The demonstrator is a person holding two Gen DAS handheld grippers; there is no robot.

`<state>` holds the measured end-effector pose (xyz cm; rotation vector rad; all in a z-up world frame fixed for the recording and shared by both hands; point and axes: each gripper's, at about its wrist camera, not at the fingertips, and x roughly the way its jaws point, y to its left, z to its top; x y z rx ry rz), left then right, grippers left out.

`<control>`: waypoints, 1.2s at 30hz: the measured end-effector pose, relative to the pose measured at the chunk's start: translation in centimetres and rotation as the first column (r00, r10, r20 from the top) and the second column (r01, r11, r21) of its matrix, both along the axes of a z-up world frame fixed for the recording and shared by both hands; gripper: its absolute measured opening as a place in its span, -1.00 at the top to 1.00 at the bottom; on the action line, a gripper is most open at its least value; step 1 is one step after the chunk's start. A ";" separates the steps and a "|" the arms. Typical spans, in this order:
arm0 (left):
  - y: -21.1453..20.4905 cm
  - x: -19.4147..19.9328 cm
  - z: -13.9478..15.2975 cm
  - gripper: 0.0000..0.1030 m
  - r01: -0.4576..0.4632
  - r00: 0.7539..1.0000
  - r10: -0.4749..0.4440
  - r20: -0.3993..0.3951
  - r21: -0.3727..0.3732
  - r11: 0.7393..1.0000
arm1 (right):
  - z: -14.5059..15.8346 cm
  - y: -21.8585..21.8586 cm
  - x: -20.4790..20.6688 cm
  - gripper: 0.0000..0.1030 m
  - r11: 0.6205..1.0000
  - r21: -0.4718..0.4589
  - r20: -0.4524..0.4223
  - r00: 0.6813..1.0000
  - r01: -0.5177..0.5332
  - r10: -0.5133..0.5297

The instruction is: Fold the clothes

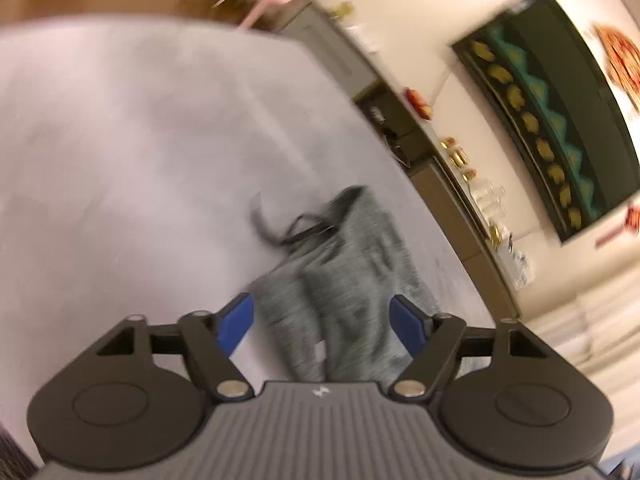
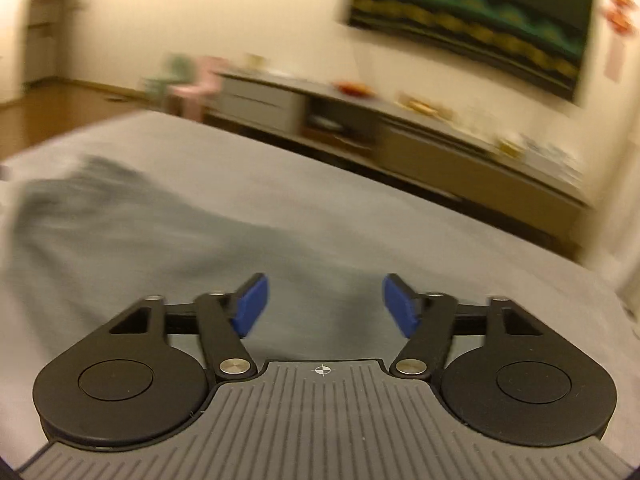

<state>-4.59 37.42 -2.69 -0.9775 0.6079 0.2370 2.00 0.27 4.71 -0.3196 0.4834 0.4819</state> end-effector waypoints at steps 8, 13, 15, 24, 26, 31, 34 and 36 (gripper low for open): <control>0.0 4.1 -2.3 -0.75 0.041 0.999 -0.041 -0.018 0.003 0.999 | -2.9 14.4 -7.0 -0.47 0.965 -0.059 -0.063 0.965 -0.257 0.253; -1.4 4.4 -1.9 -0.95 0.055 0.998 -0.055 0.013 0.013 0.998 | -3.4 18.2 -2.5 0.60 0.984 -0.021 -0.149 0.974 -0.177 0.172; -1.8 4.4 -1.8 -0.96 0.061 0.998 -0.062 0.020 0.037 0.997 | -3.1 19.9 -0.7 0.58 0.990 -0.015 -0.185 0.973 -0.143 0.137; -3.2 5.3 -1.6 0.44 0.096 0.995 -0.081 -0.063 0.277 0.956 | -4.0 19.2 2.4 0.26 0.993 0.051 -0.303 0.946 -0.105 0.116; -3.8 5.2 -1.0 0.50 0.076 0.997 -0.072 -0.025 0.307 0.949 | -3.3 17.1 2.0 0.12 0.996 0.078 -0.250 0.966 -0.045 0.063; -9.3 4.8 2.8 0.53 0.092 0.982 -0.166 0.085 0.552 0.829 | -6.3 15.2 4.2 -0.11 0.996 0.015 -0.353 0.932 -0.084 0.084; -16.2 4.6 4.3 0.53 0.157 0.938 -0.331 0.104 0.724 0.672 | -4.3 12.0 6.7 -0.18 0.981 0.191 -0.415 0.907 0.008 0.074; -19.8 4.8 3.9 0.53 0.210 0.908 -0.414 0.062 0.789 0.577 | -2.1 10.4 7.9 -0.36 0.960 0.281 -0.408 0.907 0.016 0.104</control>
